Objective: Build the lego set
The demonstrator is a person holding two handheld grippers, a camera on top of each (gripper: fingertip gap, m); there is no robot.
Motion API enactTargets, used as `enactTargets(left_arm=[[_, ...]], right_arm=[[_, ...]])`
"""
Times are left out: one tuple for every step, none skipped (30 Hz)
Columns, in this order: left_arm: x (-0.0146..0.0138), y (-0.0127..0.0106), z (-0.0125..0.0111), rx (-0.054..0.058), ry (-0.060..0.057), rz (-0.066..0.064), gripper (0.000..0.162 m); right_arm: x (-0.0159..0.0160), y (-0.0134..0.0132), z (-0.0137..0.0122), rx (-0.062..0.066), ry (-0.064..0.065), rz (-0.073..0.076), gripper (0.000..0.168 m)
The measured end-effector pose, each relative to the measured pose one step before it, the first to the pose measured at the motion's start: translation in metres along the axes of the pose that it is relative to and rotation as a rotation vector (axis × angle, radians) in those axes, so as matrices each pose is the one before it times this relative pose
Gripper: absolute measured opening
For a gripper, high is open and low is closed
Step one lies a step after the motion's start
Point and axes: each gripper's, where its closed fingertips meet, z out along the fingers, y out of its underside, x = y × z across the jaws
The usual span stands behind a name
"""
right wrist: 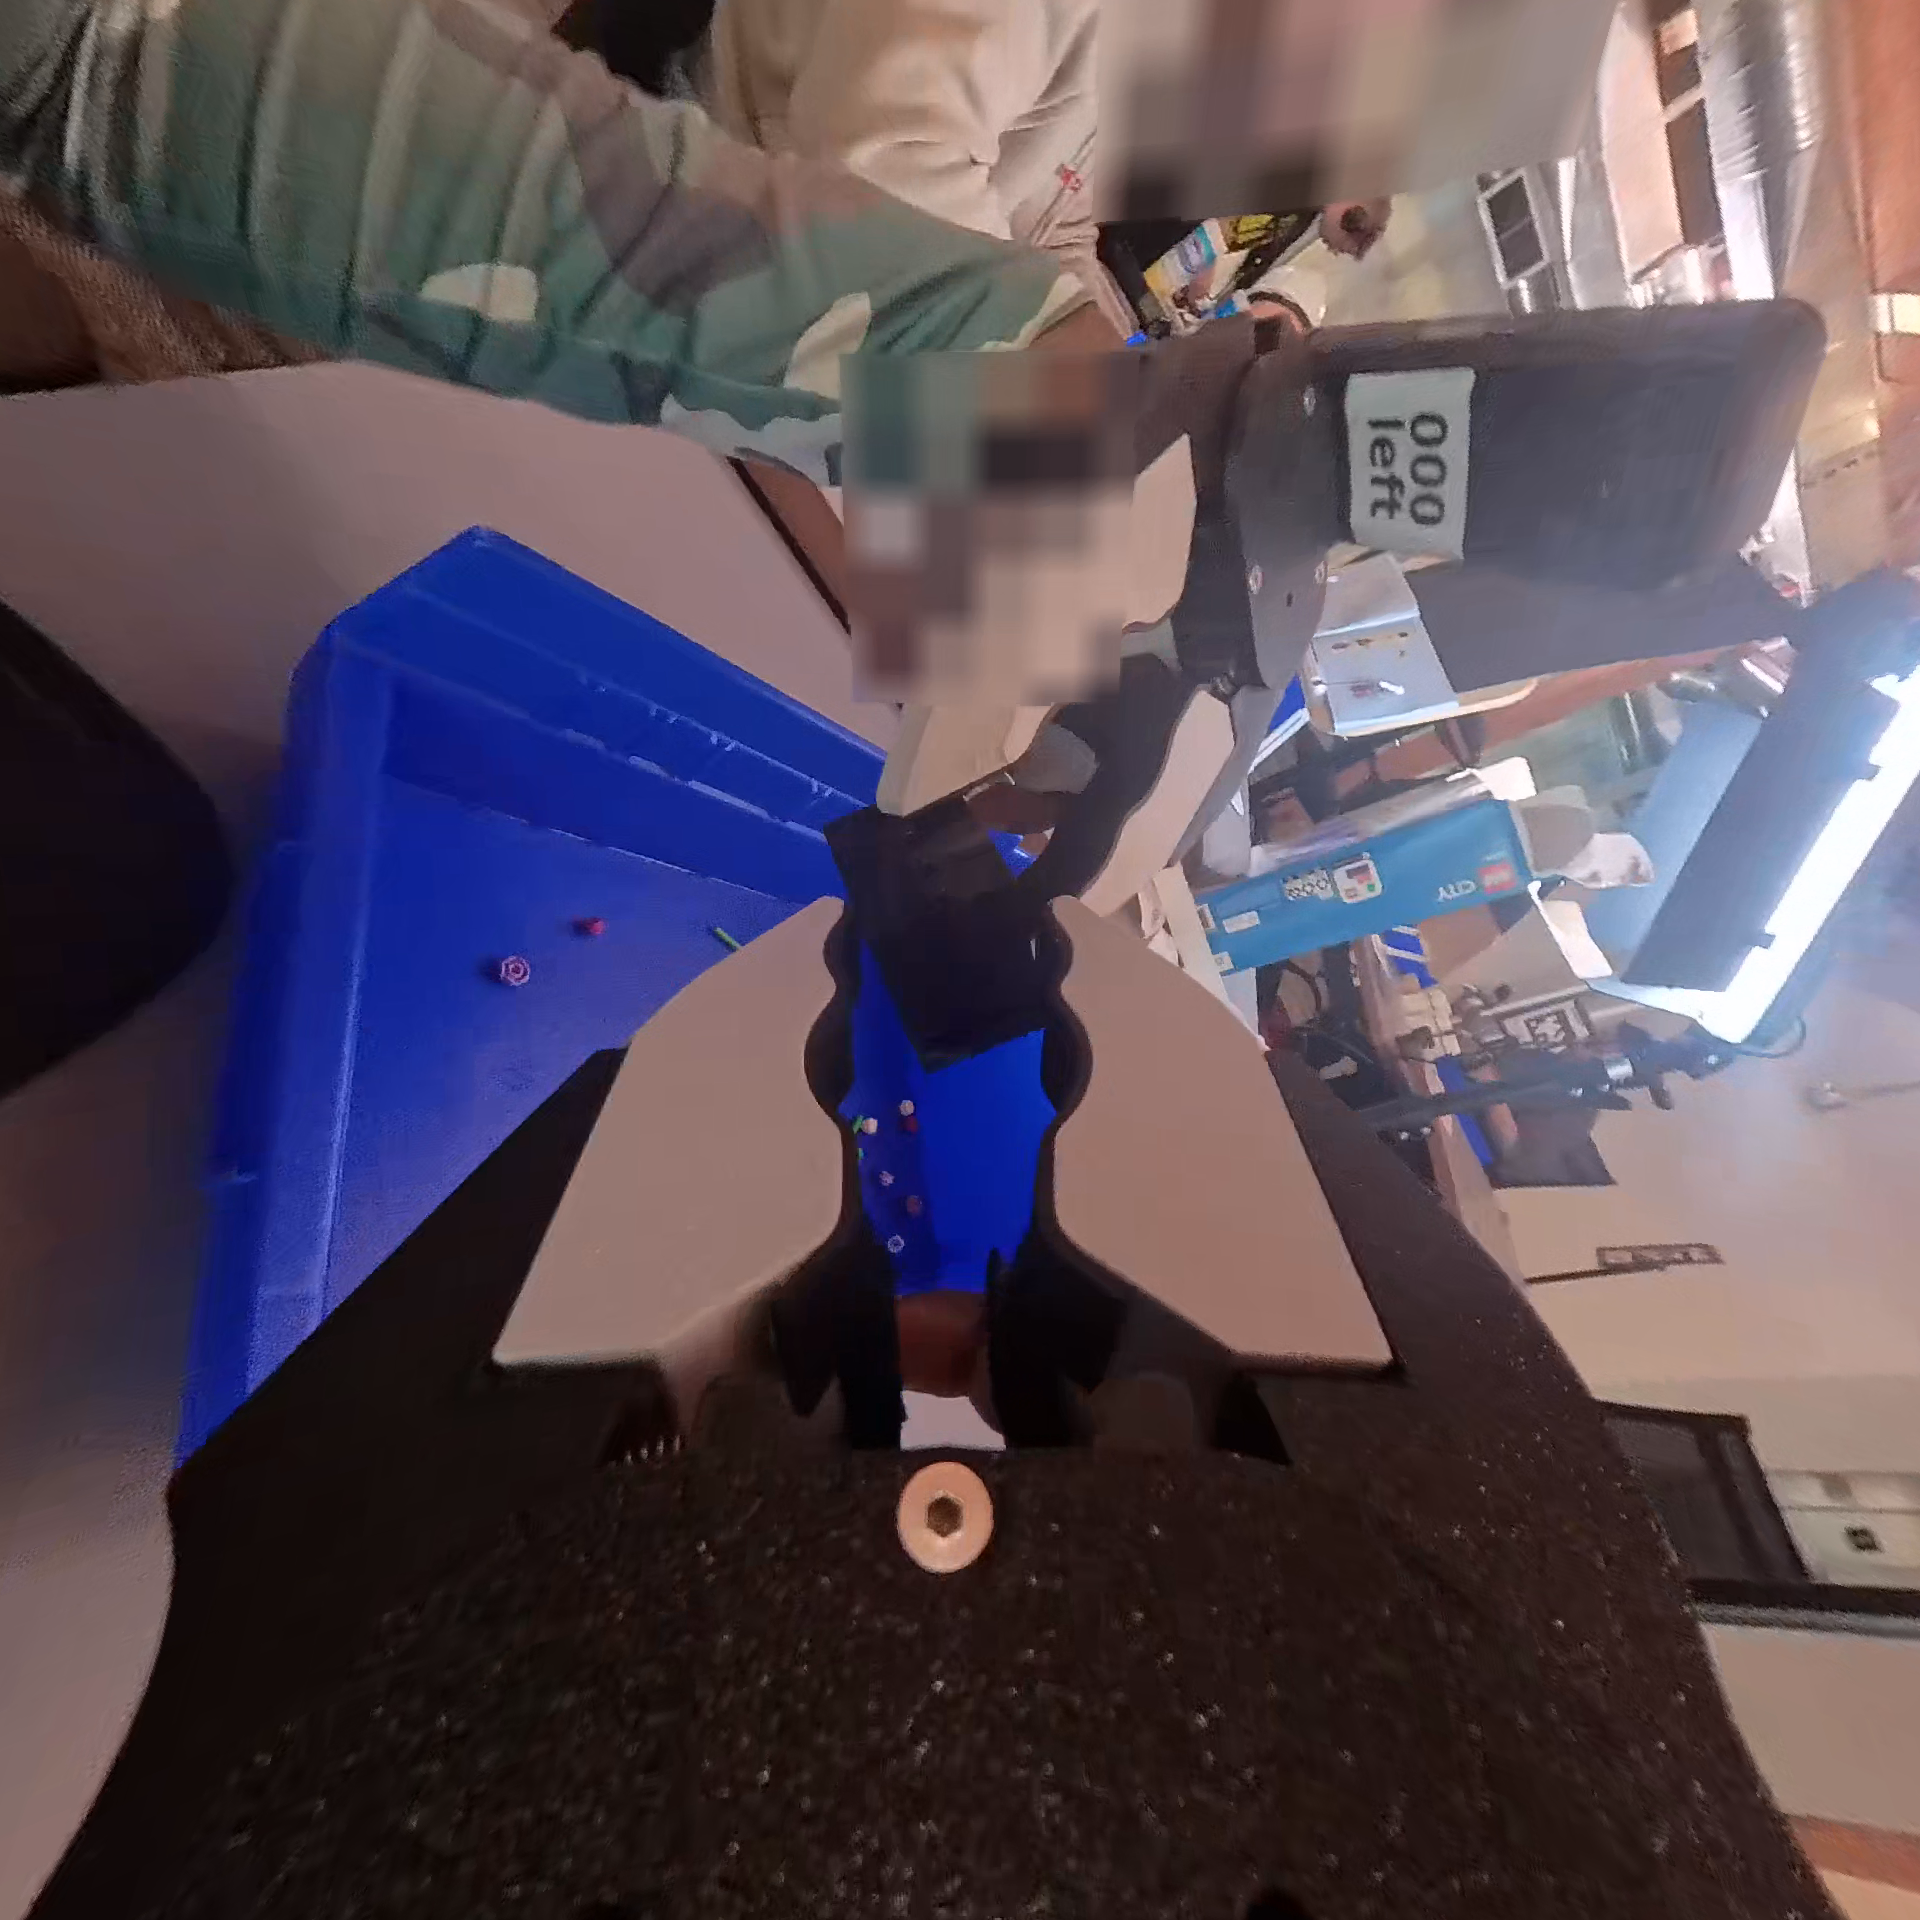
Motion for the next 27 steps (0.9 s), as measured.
enactTargets(left_arm=[[-0.00153, -0.00408, -0.00102, 0.0054, -0.006, 0.0112, 0.039], [-0.00269, -0.00741, -0.00272, 0.0262, -0.0163, 0.008, 0.039], [-0.00523, -0.00918, -0.0042, 0.0364, -0.0432, 0.0267, 0.038], [-0.00867, -0.01003, -0.00542, 0.0422, -0.0818, 0.0572, 0.041], [-0.01105, -0.01022, -0.00579, 0.0457, -0.1121, 0.0905, 0.044], [-0.00969, -0.01011, -0.0055, 0.0503, -0.1155, 0.1091, 0.047], [-0.00403, -0.00998, -0.00475, 0.058, -0.0824, 0.1018, 0.048], [0.00105, -0.00983, -0.00338, 0.0538, -0.0372, 0.0844, 0.048], [-0.00043, -0.00768, -0.00171, 0.017, -0.0251, 0.0429, 0.048], [-0.0028, -0.00387, -0.00111, -0.0172, -0.0281, -0.0053, 0.048], [-0.00195, -0.00195, -0.00089, -0.0161, -0.0206, -0.015, 0.051], [-0.00119, -0.00139, -0.0003, 0.0007, -0.0153, -0.0019, 0.051], [-0.00085, 0.00007, 0.00132, 0.0061, -0.0057, -0.0066, 0.051], [0.0003, 0.00245, 0.00341, -0.0035, 0.0154, -0.0332, 0.052], [0.00157, 0.00323, 0.00533, -0.0084, 0.0321, -0.0541, 0.052], [0.00245, 0.00206, 0.00618, -0.0034, 0.0387, -0.0549, 0.052], [0.004, -0.00005, 0.00578, 0.0048, 0.042, -0.0423, 0.05], [0.00523, -0.00207, 0.00448, 0.0096, 0.038, -0.027, 0.047], [0.0037, -0.00242, 0.00317, 0.0033, 0.0179, -0.0181, 0.043], [0.00059, -0.00059, 0.00194, -0.0117, -0.0088, -0.0126, 0.039], [-0.00102, 0.00197, 0.0012, -0.0249, -0.0212, -0.0004, 0.035], [0.00031, 0.00298, 0.00088, -0.026, -0.0119, 0.0116, 0.034], [0.00185, 0.00271, 0.00088, -0.0187, 0.0011, 0.0118, 0.033], [0.00129, 0.00197, 0.00105, -0.013, 0.003, 0.0016, 0.033], [0.00032, 0.00131, 0.00122, -0.0082, 0.0036, -0.0093, 0.034], [0.00015, 0.00016, 0.00097, 0.0009, 0.0079, -0.0125, 0.034], [0.00049, -0.0007, 0.00083, 0.0107, 0.0127, -0.0086, 0.034]], right_arm=[[0.00449, 0.00097, -0.00169, 0.0118, 0.02, 0.0419, 0.032], [0.00697, 0.00109, -0.00188, 0.0193, 0.0341, 0.0705, 0.032], [0.00795, 0.0022, -0.0018, 0.0246, 0.0356, 0.098, 0.03], [0.00828, 0.00167, -0.00145, 0.0415, 0.0291, 0.121, 0.028], [0.00854, -0.00013, -0.00011, 0.0559, 0.0158, 0.138, 0.028], [0.00542, -0.00055, -0.00012, 0.0447, -0.0121, 0.1436, 0.028], [0.00305, -0.00377, -0.00095, 0.0563, -0.0256, 0.1237, 0.027], [0.00308, -0.00679, -0.00206, 0.073, -0.0162, 0.0962, 0.027], [0.00299, -0.00729, -0.00232, 0.0748, -0.0117, 0.0695, 0.027], [0.00039, -0.00421, -0.00197, 0.049, -0.0234, 0.0486, 0.027], [0.00006, -0.00212, -0.00156, 0.0306, -0.0154, 0.0283, 0.027], [0.00126, -0.0016, -0.00113, 0.0268, 0.0006, 0.0152, 0.027], [0.00152, -0.00119, -0.00044, 0.022, 0.0039, 0.0165, 0.027], [0.00055, -0.00119, 0.0002, 0.0212, -0.0021, 0.0241, 0.027], [0.0006, -0.00141, 0.0005, 0.0225, -0.0018, 0.0307, 0.027], [-0.0009, -0.00156, 0.00032, 0.0241, -0.0106, 0.0274, 0.027], [-0.00133, -0.00197, -0.00015, 0.0257, -0.0127, 0.0214, 0.027], [-0.00075, -0.0021, -0.0005, 0.0226, -0.0077, 0.0194, 0.026], [-0.00063, -0.00168, -0.00088, 0.0149, -0.0065, 0.0155, 0.027], [-0.00034, -0.00179, -0.00095, 0.0118, -0.0039, 0.0138, 0.027], [-0.00022, -0.00231, -0.00075, 0.0137, -0.004, 0.0152, 0.027], [-0.00005, -0.00179, -0.00056, 0.0083, -0.0029, 0.0127, 0.027], [-0.00066, -0.00116, -0.00002, 0.0052, -0.0059, 0.0088, 0.027], [-0.00072, -0.00066, 0.0002, 0.0035, -0.0047, 0.006, 0.027], [-0.00008, 0.00024, 0.0004, -0.0012, 0.0022, 0.0018, 0.027], [-0.00006, 0.00033, 0.00047, -0.0006, 0.0028, 0.0001, 0.027], [-0.00066, 0.00016, 0.0006, 0.0016, -0.0006, 0.0007, 0.027]])
